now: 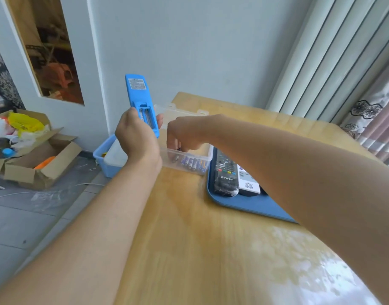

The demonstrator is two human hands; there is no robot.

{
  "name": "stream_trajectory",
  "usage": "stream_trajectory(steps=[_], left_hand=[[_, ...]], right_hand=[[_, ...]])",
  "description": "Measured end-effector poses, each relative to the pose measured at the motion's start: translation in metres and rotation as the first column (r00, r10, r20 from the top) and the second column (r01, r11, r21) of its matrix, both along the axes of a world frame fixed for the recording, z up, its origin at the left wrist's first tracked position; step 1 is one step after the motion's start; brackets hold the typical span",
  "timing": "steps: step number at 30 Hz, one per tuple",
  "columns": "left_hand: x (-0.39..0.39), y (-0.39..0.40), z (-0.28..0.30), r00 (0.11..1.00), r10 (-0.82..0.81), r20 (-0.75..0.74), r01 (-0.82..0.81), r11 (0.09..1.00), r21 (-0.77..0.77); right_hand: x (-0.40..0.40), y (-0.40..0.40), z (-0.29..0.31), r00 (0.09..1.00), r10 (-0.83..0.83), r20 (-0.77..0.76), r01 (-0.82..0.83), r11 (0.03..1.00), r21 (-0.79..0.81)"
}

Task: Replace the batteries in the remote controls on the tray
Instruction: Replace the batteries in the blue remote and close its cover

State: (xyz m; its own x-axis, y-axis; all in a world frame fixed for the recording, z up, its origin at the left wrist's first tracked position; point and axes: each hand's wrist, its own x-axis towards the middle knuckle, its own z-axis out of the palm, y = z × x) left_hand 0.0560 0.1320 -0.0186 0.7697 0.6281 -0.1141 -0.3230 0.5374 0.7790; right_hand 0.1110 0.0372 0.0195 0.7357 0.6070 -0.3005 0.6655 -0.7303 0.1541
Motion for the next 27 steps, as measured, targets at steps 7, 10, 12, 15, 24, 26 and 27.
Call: stream_trajectory(steps=[7, 10, 12, 15, 24, 26, 27], left_hand=[[-0.001, -0.002, 0.0, 1.0, -0.009, 0.013, 0.009, 1.0, 0.007], [-0.002, -0.004, -0.001, 1.0, -0.015, 0.013, 0.014, 0.999, 0.037], [-0.004, -0.007, -0.002, 0.999, -0.03, 0.012, 0.029, 0.996, 0.085], [-0.008, -0.01, -0.004, 0.998, -0.054, 0.023, 0.05, 0.987, 0.15], [-0.032, -0.085, -0.003, 0.955, -0.291, 0.057, 0.228, 0.843, 0.487], [-0.043, -0.123, 0.003, 0.924, -0.379, 0.049, 0.301, 0.8, 0.519], [-0.049, -0.141, 0.005, 0.907, -0.419, 0.039, 0.338, 0.783, 0.522]], right_hand=[[-0.006, -0.013, -0.002, 0.996, -0.086, 0.004, 0.084, 0.989, 0.124], [-0.012, -0.02, 0.0, 0.994, -0.107, 0.037, 0.099, 0.978, 0.185], [-0.014, -0.031, 0.007, 0.991, -0.109, 0.076, 0.087, 0.965, 0.249], [-0.018, -0.058, 0.021, 0.979, -0.155, 0.131, 0.104, 0.937, 0.334], [-0.086, -0.247, 0.08, 0.811, -0.515, 0.278, 0.402, 0.836, 0.374], [-0.108, -0.294, 0.086, 0.739, -0.617, 0.27, 0.501, 0.772, 0.391], [-0.117, -0.314, 0.085, 0.698, -0.669, 0.254, 0.548, 0.728, 0.413]])
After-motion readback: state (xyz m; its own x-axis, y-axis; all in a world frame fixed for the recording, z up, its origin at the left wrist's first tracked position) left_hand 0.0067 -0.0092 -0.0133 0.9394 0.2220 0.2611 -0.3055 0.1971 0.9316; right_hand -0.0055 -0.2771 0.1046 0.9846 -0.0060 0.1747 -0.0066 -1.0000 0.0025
